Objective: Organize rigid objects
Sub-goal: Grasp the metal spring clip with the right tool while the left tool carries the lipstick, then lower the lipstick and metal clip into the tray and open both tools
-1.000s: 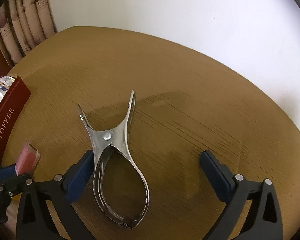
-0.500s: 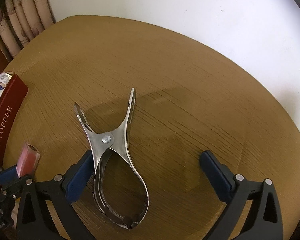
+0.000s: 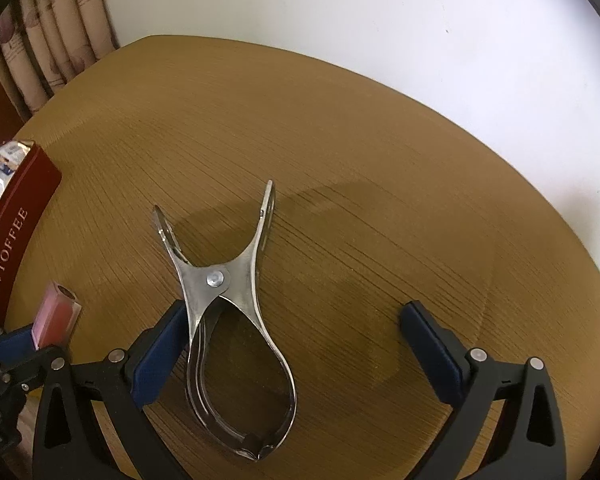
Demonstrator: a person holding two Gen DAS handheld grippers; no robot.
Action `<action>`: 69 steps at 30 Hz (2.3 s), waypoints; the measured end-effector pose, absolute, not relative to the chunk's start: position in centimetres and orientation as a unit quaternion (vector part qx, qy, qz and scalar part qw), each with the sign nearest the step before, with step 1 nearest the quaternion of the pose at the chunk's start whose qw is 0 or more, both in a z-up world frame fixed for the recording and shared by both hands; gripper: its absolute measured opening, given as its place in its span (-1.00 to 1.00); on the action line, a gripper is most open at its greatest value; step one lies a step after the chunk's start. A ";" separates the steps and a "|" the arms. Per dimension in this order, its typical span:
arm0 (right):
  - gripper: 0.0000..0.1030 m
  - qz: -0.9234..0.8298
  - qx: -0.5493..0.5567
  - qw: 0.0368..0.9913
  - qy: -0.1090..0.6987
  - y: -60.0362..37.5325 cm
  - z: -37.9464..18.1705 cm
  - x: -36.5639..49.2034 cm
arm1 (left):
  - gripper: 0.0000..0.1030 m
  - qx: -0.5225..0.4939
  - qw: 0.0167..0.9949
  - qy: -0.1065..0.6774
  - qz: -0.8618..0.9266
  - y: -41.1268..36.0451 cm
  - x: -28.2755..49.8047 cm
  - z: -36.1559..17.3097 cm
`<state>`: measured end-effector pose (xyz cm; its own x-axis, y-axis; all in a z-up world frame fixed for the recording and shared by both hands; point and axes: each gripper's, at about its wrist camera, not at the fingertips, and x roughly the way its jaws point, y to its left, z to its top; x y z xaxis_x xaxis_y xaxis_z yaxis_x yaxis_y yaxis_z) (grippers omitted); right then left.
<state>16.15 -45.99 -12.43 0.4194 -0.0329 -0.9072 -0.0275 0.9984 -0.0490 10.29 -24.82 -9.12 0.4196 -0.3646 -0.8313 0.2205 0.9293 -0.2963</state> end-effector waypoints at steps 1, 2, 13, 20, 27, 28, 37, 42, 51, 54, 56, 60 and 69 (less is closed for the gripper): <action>0.95 -0.003 -0.029 0.842 0.538 -45.6 -12.4 15.9 | -0.57 -0.070 0.840 0.510 -0.174 -24.8 10.3 -9.1; 0.91 -0.002 -0.027 0.842 0.539 -45.4 -12.4 15.8 | -0.57 -0.070 0.840 0.509 -0.174 -24.8 10.3 -9.1; -0.31 0.023 -0.051 0.856 0.515 -43.7 -10.7 14.8 | -0.57 -0.057 0.842 0.508 -0.174 -25.3 10.2 -9.1; -0.31 0.001 0.009 0.869 0.494 -45.6 -9.4 10.0 | -0.59 -0.034 0.847 0.501 -0.175 -26.3 9.8 -9.1; -0.39 -0.011 0.072 0.878 0.473 -46.6 -7.8 4.2 | -0.60 -0.037 0.841 0.509 -0.183 -26.2 10.2 -9.0; -0.42 -0.012 0.081 0.879 0.471 -46.7 -7.6 3.5 | -0.60 -0.037 0.840 0.509 -0.182 -26.1 10.3 -9.0; -0.42 -0.027 0.107 0.875 0.471 -46.9 -7.8 0.0 | -0.61 -0.028 0.841 0.509 -0.183 -26.7 10.2 -7.1; -0.42 -0.031 0.114 0.880 0.461 -46.9 -7.0 -1.8 | -0.60 -0.017 0.852 0.489 -0.185 -26.4 9.8 -5.1; -0.42 -0.026 0.130 0.885 0.446 -46.2 -5.3 -3.7 | -0.60 -0.020 0.869 0.460 -0.179 -22.8 8.5 -0.2; -0.42 -0.019 0.131 0.889 0.439 -45.5 -4.6 -4.1 | -0.60 -0.016 0.876 0.455 -0.160 -19.6 8.2 1.2; -0.42 -0.014 0.131 0.891 0.435 -44.9 -4.1 -4.3 | -0.60 -0.010 0.881 0.452 -0.140 -17.1 8.2 1.9; -0.42 0.004 0.131 0.894 0.428 -43.4 -3.2 -4.2 | -0.60 0.004 0.886 0.453 -0.103 -12.9 8.4 1.7; -0.42 0.051 0.122 0.896 0.423 -38.8 -1.6 -2.2 | -0.60 0.005 0.874 0.475 -0.100 -10.7 8.4 -2.1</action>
